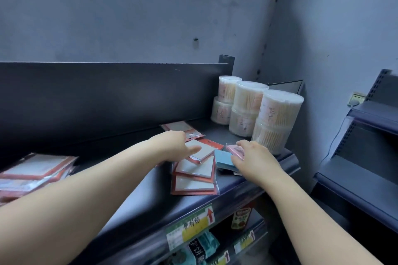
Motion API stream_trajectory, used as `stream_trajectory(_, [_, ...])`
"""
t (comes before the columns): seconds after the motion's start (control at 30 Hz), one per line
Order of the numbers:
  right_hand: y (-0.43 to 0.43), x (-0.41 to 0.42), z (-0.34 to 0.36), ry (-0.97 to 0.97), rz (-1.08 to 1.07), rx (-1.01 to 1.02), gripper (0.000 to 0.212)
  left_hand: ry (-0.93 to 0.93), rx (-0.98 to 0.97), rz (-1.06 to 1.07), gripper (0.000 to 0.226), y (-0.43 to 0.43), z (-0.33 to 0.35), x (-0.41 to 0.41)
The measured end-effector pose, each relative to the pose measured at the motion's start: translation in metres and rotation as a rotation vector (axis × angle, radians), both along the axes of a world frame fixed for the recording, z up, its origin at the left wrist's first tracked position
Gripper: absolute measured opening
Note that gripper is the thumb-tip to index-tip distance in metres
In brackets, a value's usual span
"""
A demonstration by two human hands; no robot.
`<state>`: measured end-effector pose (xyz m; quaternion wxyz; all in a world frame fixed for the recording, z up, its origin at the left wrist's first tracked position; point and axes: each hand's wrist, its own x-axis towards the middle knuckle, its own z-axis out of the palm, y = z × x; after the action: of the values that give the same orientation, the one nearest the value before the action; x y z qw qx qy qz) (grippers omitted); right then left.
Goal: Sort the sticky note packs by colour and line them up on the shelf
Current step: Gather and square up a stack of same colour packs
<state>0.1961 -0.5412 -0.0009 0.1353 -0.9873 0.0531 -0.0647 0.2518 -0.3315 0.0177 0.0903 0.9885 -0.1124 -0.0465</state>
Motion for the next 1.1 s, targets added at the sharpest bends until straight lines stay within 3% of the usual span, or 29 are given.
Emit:
stream_trajectory(0.17, [-0.011,0.014,-0.006,0.093,-0.010,-0.003,0.055,0.021,0.102,0.054,0.072,-0.008,-0.002,0.005])
stream_trajectory(0.27, [-0.014,0.023,-0.006,0.106,0.028,-0.009,0.051,0.092,0.063,0.086,0.073,-0.012,0.001,0.006])
stream_trajectory(0.43, [-0.011,0.031,-0.002,0.068,0.160,0.086,0.059,0.129,-0.179,0.240,0.058,-0.007,0.008,0.003])
stream_trajectory(0.53, [-0.007,0.032,0.007,-0.050,0.245,0.197,0.058,0.143,-0.542,0.349,0.029,-0.005,0.011,-0.002])
stream_trajectory(0.67, [-0.003,0.027,0.020,-0.124,0.404,0.541,0.039,0.233,-1.052,0.436,0.004,-0.004,0.018,-0.027])
stream_trajectory(0.77, [0.012,0.020,0.025,0.015,0.548,0.973,0.024,0.198,-1.314,0.549,0.011,0.003,0.019,-0.056])
stream_trajectory(0.93, [0.054,0.007,0.025,0.326,0.678,1.457,0.021,0.017,-1.648,0.714,0.015,0.031,0.015,-0.119])
stream_trajectory(1.1, [0.099,-0.017,0.029,0.564,0.613,1.749,0.020,-0.291,-1.879,0.814,0.020,0.061,0.005,-0.182])
